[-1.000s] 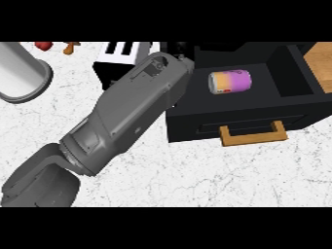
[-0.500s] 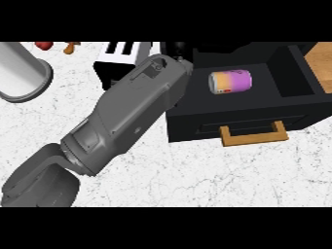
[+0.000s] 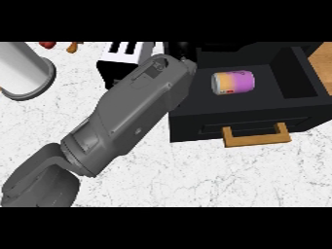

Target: Pick up the can, place it into the drawer and close the drawer

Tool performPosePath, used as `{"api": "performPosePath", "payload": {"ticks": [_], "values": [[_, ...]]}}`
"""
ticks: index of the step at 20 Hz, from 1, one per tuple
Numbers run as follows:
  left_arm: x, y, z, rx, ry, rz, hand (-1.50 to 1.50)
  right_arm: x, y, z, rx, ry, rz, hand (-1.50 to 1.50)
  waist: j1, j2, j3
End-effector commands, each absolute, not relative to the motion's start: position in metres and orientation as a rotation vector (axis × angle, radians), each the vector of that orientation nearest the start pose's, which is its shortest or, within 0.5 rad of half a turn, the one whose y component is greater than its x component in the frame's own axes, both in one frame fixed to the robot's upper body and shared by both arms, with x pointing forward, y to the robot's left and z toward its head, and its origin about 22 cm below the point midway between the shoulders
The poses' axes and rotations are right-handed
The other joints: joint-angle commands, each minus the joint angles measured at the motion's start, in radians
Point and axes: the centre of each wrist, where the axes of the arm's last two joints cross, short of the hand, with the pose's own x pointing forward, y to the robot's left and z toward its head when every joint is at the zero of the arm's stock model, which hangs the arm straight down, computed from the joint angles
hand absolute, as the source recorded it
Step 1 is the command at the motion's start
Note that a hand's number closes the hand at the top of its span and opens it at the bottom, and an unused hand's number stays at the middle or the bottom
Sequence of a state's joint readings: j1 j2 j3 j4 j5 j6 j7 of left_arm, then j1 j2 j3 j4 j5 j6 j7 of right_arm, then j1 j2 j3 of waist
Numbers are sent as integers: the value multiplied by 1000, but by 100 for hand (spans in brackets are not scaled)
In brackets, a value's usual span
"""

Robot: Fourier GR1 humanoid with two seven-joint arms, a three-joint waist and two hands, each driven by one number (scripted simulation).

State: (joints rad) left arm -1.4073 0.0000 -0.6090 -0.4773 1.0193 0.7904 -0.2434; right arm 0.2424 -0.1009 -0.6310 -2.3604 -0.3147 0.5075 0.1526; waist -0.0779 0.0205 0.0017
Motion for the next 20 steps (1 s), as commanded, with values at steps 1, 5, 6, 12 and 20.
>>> {"api": "performPosePath", "payload": {"ticks": [1, 5, 6, 12, 20], "values": [[417, -22, 183, -25, -1745, 110, -150, 113, -332, 174, -401, -2036, 328, -150, 31, -3, -1], [415, -24, 185, -14, -1765, 140, -150, 128, -317, 172, -481, -2042, 469, -150, 38, 0, 0], [421, -20, 190, -31, -1768, 135, -150, 138, -318, 177, -488, -2032, 481, -150, 48, 0, -1], [415, -25, 189, -44, -1723, 138, -150, 164, -277, 176, -601, -1992, 621, -150, 70, -8, -2], [416, -23, 199, -34, -1706, 150, -150, 239, -242, 155, -735, -1980, 726, -150, 94, -17, -2]]}}
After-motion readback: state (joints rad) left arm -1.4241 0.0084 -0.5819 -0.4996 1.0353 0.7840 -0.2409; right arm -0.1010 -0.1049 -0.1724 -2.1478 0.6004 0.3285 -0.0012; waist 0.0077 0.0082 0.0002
